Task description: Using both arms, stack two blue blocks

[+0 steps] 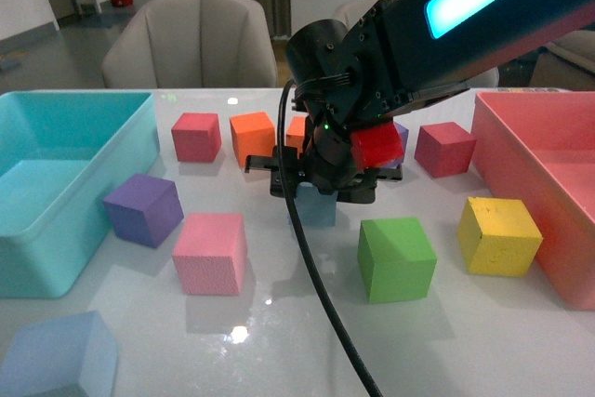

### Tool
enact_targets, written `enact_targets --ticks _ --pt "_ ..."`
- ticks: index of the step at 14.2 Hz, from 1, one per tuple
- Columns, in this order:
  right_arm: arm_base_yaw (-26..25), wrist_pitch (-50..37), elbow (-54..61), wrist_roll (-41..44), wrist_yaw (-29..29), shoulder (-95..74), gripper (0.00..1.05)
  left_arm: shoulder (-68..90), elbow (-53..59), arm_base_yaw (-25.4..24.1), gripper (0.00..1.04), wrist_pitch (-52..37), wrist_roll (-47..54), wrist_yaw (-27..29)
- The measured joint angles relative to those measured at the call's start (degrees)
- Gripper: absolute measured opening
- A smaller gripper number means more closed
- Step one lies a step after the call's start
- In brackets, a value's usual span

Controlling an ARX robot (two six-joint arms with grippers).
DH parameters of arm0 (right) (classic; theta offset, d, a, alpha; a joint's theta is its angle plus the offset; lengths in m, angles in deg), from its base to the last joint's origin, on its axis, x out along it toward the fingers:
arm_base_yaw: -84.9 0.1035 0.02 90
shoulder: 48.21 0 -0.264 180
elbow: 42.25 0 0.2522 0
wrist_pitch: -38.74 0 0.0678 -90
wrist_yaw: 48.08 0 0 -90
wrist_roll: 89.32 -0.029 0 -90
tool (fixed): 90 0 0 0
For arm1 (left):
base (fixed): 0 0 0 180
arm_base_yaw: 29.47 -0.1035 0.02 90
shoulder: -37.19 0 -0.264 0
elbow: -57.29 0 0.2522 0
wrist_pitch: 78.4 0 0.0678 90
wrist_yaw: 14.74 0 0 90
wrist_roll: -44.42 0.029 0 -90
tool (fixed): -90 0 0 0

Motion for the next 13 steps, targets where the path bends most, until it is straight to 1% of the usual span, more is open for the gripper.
enact_targets --ticks 1,3,4,5,9,10,12,13 --pt "0.0 0.0 0.0 0.0 0.0 0.0 0.66 0.0 0.0 0.0 0.98 0.0 0.0 0.0" --pt "0.0 -0.4 0.0 0.0 0.2 0.0 0.93 0.0 0.0 0.0 0.98 0.0 0.0 0.0" --pt "0.0 -0.6 0.0 0.0 0.6 0.1 1.0 0.0 0.0 0.0 0.98 0.0 0.0 0.0" --pt "0.0 -1.2 0.5 0.0 0.7 0.5 0.97 0.0 0.0 0.0 0.98 0.0 0.0 0.0" --pt "0.0 -2.5 3.2 0.1 2.1 5.0 0.98 0.0 0.0 0.0 0.98 0.0 0.0 0.0" --pt "0.0 -5.4 6.0 1.2 4.2 7.9 0.98 0.0 0.0 0.0 0.98 0.0 0.0 0.0" --pt "-0.4 -15.8 14.6 6.3 11.3 15.6 0.98 0.0 0.0 0.0 0.98 0.0 0.0 0.0" --pt "-0.7 -20.2 18.6 8.3 12.6 19.3 0.98 0.0 0.0 0.0 0.98 0.0 0.0 0.0"
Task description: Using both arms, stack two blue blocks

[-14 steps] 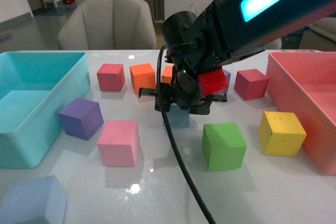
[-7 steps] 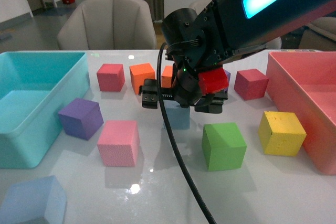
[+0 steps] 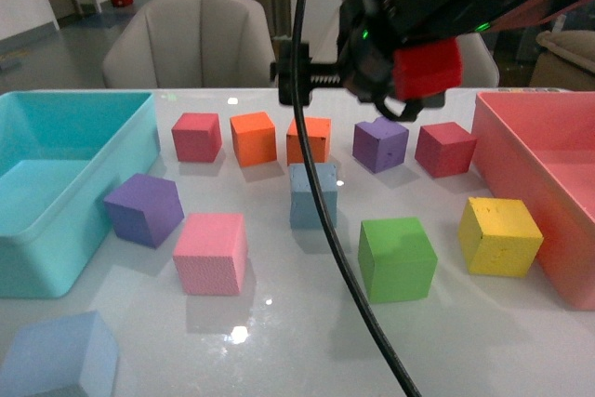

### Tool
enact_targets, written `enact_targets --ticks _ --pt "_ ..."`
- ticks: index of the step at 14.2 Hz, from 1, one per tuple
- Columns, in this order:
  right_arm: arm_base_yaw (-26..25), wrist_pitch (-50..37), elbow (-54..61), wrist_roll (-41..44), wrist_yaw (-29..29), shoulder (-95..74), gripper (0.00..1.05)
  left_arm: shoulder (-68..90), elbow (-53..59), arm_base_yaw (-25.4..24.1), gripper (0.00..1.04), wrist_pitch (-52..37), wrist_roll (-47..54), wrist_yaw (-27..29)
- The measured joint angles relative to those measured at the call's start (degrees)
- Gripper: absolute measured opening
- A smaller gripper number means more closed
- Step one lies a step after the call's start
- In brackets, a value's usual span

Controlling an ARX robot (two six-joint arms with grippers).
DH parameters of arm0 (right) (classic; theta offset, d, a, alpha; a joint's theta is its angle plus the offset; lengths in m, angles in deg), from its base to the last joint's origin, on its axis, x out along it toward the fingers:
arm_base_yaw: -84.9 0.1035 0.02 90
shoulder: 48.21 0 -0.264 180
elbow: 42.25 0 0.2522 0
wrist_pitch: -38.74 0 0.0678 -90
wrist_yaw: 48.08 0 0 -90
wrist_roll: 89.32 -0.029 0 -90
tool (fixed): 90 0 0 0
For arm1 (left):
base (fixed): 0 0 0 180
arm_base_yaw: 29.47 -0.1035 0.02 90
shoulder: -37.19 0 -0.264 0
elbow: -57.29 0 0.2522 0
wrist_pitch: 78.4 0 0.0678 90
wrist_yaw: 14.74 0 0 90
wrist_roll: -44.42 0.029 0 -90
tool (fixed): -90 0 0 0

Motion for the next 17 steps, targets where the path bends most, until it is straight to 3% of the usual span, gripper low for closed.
enact_targets --ticks 4,9,10,11,13,15,17 --pt "-2.6 -22.3 25.8 7.8 3.6 22.1 0.98 0.0 0.0 0.0 0.98 0.0 0.0 0.0" --pt "-7.1 -33.2 55.8 8.3 5.2 43.9 0.97 0.0 0.0 0.0 0.98 0.0 0.0 0.0" --pt "-9.8 -44.6 63.1 11.5 0.0 48.1 0.83 0.0 0.0 0.0 0.98 0.0 0.0 0.0" --pt "-11.9 -46.1 68.8 13.1 -2.8 54.0 0.72 0.0 0.0 0.0 0.98 0.0 0.0 0.0" --pt "-16.9 -37.6 78.9 14.4 -7.2 69.8 0.48 0.0 0.0 0.0 0.98 0.0 0.0 0.0" --pt "-24.6 -20.2 84.1 15.0 -15.1 90.2 0.23 0.0 0.0 0.0 0.98 0.0 0.0 0.0" --pt "-25.4 -9.9 85.7 15.4 -16.2 108.0 0.02 0.0 0.0 0.0 0.98 0.0 0.0 0.0"
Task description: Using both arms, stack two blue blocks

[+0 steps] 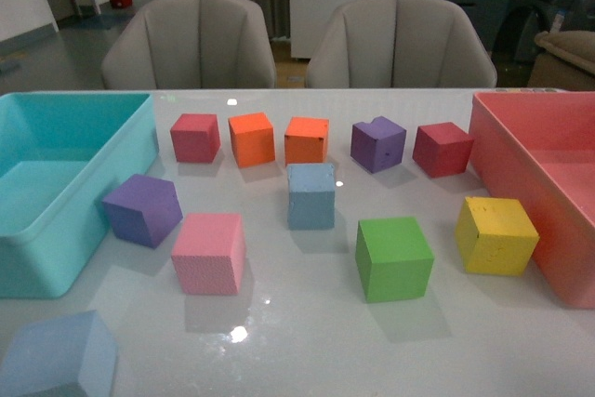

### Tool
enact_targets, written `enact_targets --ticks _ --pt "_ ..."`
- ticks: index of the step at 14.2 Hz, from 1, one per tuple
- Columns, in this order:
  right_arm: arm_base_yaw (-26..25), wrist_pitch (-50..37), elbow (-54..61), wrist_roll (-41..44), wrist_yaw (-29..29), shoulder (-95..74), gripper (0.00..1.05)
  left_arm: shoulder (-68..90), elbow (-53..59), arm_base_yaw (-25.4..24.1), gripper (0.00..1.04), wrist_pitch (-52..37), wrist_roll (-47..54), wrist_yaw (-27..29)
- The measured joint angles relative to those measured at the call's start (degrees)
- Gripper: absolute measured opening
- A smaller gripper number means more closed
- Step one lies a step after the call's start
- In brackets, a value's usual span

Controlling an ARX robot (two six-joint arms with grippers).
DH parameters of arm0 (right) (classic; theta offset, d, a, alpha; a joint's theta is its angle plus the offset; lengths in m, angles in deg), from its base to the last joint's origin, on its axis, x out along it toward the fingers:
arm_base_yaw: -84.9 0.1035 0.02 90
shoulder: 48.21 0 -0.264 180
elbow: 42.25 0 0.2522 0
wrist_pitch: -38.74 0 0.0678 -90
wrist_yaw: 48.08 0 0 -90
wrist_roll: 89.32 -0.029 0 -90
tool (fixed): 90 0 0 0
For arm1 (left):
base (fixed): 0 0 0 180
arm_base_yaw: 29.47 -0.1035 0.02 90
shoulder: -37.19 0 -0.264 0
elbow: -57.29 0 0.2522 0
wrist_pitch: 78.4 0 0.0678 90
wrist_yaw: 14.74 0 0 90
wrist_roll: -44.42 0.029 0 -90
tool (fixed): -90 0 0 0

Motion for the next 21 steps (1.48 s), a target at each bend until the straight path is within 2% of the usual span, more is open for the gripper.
enact_targets --ticks 6,8,18,19,21 --pt "0.2 2.6 2.9 0.1 0.0 6.5 0.02 0.0 0.0 0.0 0.98 0.0 0.0 0.0" --pt "0.2 12.1 4.0 0.1 0.0 15.5 0.02 0.0 0.0 0.0 0.98 0.0 0.0 0.0" --pt "0.2 12.3 4.0 0.1 0.0 16.9 0.02 0.0 0.0 0.0 0.98 0.0 0.0 0.0" --pt "0.2 12.3 4.0 0.2 -0.1 16.9 0.06 0.0 0.0 0.0 0.98 0.0 0.0 0.0" --pt "0.2 12.3 4.0 0.2 0.0 16.9 0.32 0.0 0.0 0.0 0.98 0.0 0.0 0.0"
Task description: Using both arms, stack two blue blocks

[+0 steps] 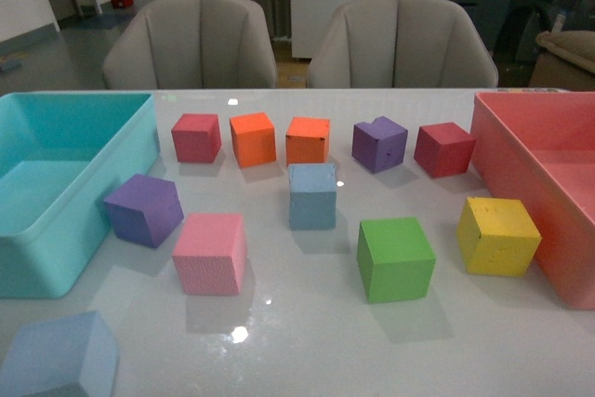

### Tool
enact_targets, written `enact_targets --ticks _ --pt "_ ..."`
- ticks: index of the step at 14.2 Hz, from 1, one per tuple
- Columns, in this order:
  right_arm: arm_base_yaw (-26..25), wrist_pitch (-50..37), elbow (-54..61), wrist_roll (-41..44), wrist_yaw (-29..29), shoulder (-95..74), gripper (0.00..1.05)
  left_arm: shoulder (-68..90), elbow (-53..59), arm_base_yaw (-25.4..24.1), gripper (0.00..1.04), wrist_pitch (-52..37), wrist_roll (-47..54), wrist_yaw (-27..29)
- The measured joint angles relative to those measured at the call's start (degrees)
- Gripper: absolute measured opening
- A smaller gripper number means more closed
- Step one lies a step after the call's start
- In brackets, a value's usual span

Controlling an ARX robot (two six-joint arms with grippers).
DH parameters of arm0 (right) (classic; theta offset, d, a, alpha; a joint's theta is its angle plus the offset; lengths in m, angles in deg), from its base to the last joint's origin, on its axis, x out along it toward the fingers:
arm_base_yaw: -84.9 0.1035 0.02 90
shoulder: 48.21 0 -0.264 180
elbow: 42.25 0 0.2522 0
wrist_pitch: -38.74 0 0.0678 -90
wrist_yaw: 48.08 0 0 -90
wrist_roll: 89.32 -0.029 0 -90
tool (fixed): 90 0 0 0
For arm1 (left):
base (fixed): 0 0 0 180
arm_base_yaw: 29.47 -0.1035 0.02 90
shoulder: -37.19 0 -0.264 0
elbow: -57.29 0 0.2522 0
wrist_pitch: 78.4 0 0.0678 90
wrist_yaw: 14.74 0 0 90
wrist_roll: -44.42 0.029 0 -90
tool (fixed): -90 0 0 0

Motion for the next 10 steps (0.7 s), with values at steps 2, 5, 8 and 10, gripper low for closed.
enact_targets --ticks 2,5,8,10 --pt "0.0 0.0 0.0 0.0 0.0 0.0 0.59 0.0 0.0 0.0 0.98 0.0 0.0 0.0" --pt "0.0 0.0 0.0 0.0 0.0 0.0 0.94 0.0 0.0 0.0 0.98 0.0 0.0 0.0" --pt "0.0 0.0 0.0 0.0 0.0 0.0 0.98 0.0 0.0 0.0 0.98 0.0 0.0 0.0" --pt "0.0 0.0 0.0 0.0 0.0 0.0 0.98 8.6 -6.4 3.0 0.98 13.2 0.5 1.6"
